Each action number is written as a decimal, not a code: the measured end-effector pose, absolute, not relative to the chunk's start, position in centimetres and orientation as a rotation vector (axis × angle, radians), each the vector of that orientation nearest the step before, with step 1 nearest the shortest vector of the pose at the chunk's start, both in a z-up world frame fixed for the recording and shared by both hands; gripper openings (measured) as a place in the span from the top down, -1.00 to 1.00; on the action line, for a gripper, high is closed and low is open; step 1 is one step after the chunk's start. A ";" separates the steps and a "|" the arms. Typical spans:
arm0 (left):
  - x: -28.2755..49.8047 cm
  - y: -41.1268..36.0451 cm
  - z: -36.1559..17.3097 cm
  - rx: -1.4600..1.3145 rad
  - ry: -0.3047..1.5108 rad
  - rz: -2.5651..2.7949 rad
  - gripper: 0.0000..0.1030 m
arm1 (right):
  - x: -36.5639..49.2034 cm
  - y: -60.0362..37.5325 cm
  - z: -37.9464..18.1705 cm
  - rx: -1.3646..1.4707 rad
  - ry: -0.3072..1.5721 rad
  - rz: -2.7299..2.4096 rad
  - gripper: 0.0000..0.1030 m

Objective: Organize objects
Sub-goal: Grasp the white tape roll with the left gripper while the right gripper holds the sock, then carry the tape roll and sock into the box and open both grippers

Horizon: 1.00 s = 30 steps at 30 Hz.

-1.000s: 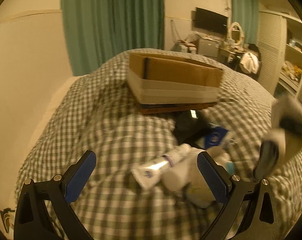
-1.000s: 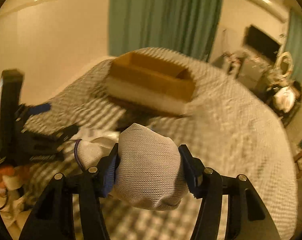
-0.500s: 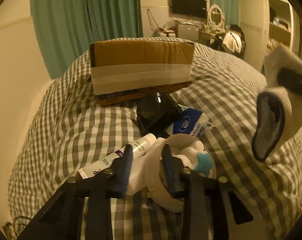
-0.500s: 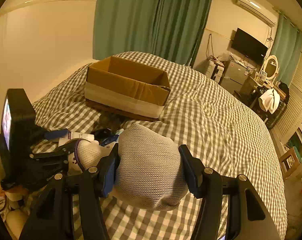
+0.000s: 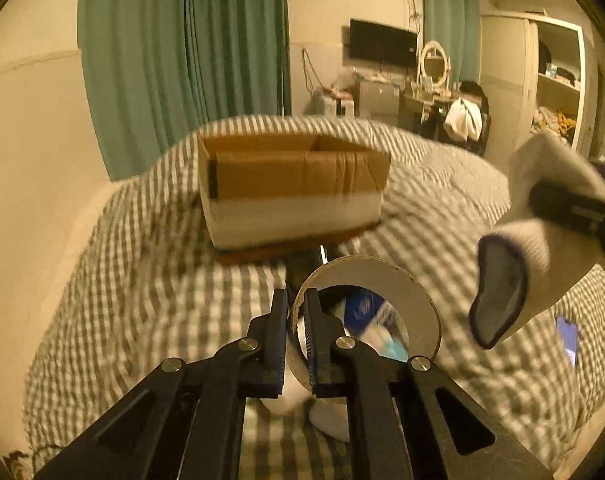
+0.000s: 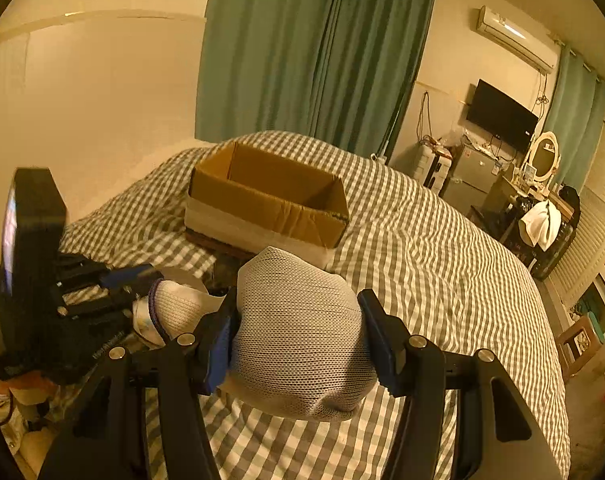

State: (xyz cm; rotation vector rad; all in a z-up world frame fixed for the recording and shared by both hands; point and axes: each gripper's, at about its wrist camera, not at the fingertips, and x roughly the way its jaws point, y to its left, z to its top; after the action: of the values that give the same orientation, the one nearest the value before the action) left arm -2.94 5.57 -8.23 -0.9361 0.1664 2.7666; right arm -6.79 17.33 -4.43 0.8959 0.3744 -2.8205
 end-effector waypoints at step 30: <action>-21.4 5.0 5.0 -0.780 0.270 2.963 0.84 | -24.9 13.4 5.9 0.591 0.519 -2.818 -0.10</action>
State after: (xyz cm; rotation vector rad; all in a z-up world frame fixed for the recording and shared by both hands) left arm -21.41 5.03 5.04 -0.7802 0.2703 2.9632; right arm -24.94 13.39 5.86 0.5914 0.5190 -2.8184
